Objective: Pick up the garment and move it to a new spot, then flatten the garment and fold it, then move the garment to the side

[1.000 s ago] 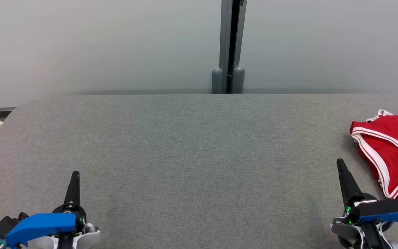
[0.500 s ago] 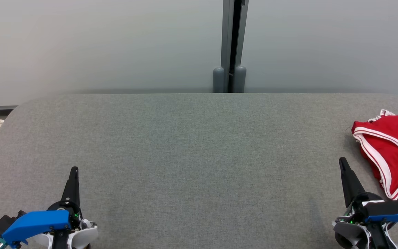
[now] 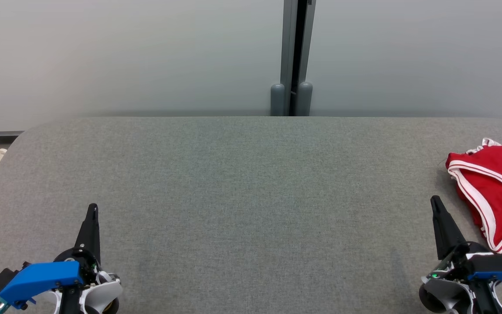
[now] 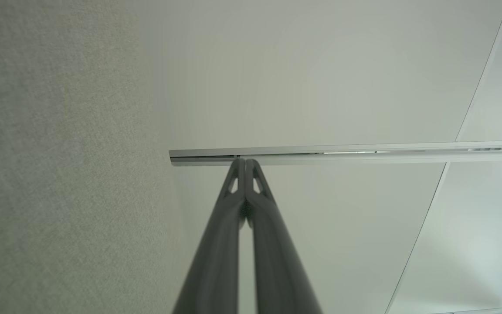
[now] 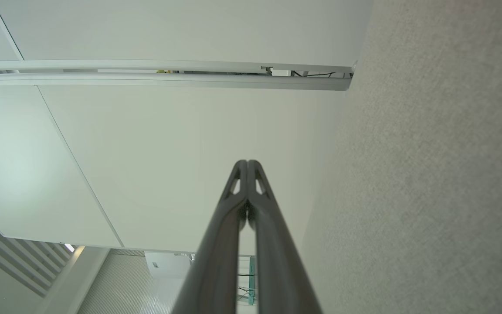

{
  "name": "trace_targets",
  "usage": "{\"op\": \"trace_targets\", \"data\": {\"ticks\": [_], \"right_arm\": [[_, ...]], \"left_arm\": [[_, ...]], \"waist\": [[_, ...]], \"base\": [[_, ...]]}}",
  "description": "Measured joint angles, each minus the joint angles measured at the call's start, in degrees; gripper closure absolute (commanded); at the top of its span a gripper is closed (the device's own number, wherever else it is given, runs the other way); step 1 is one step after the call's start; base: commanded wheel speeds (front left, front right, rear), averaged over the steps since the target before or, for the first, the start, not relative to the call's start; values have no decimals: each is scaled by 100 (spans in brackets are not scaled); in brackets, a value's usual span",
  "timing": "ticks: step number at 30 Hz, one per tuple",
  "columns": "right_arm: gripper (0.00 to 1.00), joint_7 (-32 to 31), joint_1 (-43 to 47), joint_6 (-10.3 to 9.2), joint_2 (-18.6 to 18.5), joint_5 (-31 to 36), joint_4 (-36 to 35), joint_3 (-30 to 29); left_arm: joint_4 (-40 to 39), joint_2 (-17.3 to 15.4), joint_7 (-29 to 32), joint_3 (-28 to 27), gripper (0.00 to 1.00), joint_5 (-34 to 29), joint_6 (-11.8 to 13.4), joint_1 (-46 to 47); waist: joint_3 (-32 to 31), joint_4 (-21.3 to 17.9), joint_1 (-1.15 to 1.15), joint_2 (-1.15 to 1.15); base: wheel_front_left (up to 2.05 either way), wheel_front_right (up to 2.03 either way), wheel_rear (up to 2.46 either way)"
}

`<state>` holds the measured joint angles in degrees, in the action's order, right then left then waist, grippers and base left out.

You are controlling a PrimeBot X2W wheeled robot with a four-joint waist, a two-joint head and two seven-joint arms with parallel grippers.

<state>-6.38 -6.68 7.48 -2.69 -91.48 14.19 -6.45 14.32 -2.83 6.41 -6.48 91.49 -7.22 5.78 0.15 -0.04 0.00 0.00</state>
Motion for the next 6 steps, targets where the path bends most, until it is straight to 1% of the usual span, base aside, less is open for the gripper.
{"op": "trace_targets", "data": {"ticks": [6], "right_arm": [[100, -12, 11, 0, -1, -86, -18, -9]], "left_arm": [[-18, 0, 12, -5, 100, 85, -15, 18]], "waist": [[3, 4, 0, 0]], "base": [[0, 0, 0]]}}
